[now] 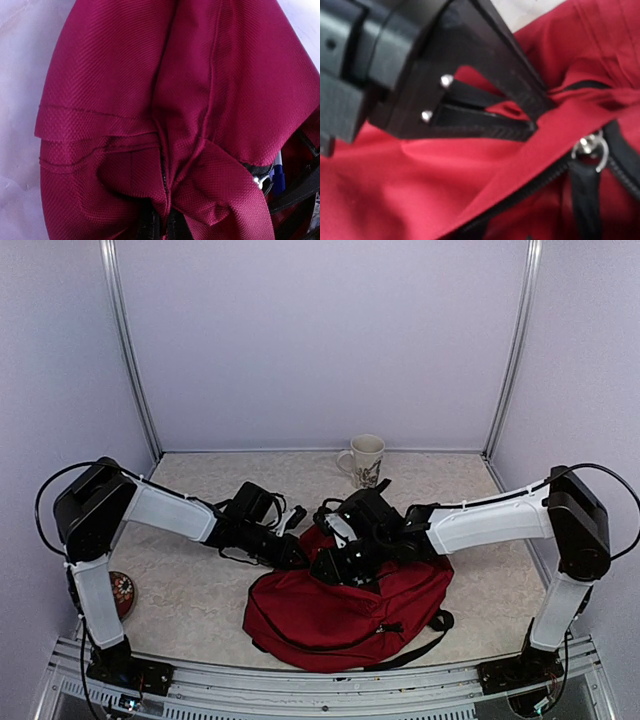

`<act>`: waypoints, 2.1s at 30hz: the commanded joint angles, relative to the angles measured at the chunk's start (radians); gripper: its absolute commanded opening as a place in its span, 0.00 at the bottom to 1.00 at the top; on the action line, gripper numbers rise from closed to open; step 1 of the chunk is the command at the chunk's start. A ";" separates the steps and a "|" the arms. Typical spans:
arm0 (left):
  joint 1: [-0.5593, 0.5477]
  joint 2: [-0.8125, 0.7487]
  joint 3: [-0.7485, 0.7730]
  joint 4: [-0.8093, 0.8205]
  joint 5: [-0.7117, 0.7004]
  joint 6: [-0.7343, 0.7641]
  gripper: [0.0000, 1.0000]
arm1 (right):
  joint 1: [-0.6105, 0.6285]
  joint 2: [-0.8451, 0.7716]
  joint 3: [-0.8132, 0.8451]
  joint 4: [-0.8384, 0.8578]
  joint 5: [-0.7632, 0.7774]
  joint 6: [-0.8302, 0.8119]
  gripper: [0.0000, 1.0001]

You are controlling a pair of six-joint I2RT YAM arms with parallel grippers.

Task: Pack the student bag
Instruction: Pick up the lower front pocket of the student bag.

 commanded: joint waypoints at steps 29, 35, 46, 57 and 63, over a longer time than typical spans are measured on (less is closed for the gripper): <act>-0.165 -0.155 -0.090 0.236 -0.308 0.170 0.00 | -0.134 -0.102 -0.035 0.003 -0.075 -0.092 0.23; -0.165 -0.165 -0.093 0.230 -0.307 0.176 0.00 | -0.135 -0.022 0.026 -0.006 -0.036 -0.119 0.23; -0.165 -0.180 -0.119 0.241 -0.297 0.177 0.00 | -0.134 -0.002 0.084 -0.121 0.130 -0.174 0.20; -0.165 -0.177 -0.116 0.235 -0.292 0.182 0.00 | -0.134 -0.071 -0.008 0.012 0.069 -0.189 0.20; -0.165 -0.189 -0.121 0.232 -0.302 0.180 0.00 | -0.132 -0.004 0.030 0.017 -0.024 -0.198 0.22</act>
